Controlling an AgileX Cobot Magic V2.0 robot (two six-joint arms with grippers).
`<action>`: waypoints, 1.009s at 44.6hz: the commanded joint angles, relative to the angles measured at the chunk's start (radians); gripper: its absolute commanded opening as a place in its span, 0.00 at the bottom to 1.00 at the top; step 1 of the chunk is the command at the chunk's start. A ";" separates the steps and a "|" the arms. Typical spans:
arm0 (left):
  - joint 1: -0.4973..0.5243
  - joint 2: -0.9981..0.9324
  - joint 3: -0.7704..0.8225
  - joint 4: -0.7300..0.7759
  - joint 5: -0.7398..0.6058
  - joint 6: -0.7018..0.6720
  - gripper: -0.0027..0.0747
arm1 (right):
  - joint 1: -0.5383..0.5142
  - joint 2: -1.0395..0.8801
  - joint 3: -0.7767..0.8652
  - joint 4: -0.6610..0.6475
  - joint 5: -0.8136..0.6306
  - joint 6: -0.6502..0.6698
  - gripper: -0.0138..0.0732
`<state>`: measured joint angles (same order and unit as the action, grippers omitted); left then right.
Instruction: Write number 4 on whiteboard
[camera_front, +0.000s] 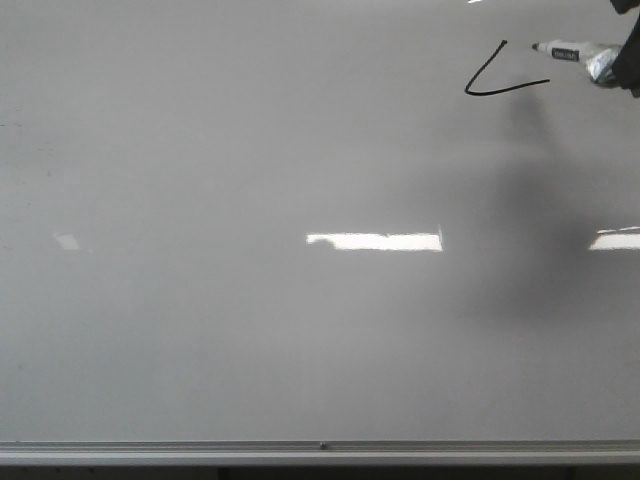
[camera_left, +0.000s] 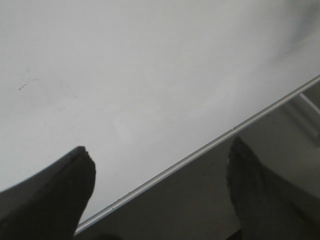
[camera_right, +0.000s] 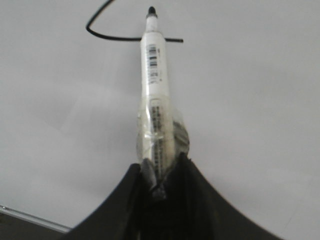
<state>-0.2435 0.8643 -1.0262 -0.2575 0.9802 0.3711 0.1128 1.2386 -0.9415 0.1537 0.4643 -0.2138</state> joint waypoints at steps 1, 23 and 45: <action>0.001 -0.003 -0.025 -0.023 -0.067 -0.012 0.72 | 0.001 -0.034 -0.033 0.007 -0.115 -0.001 0.02; 0.001 -0.003 -0.025 -0.023 -0.073 -0.012 0.72 | 0.013 0.083 -0.033 -0.006 -0.186 -0.003 0.02; 0.001 -0.003 -0.025 -0.023 -0.081 -0.012 0.72 | 0.003 0.095 -0.042 -0.008 0.177 -0.010 0.02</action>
<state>-0.2435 0.8643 -1.0262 -0.2575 0.9743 0.3694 0.1239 1.4042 -0.9428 0.1469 0.6621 -0.2138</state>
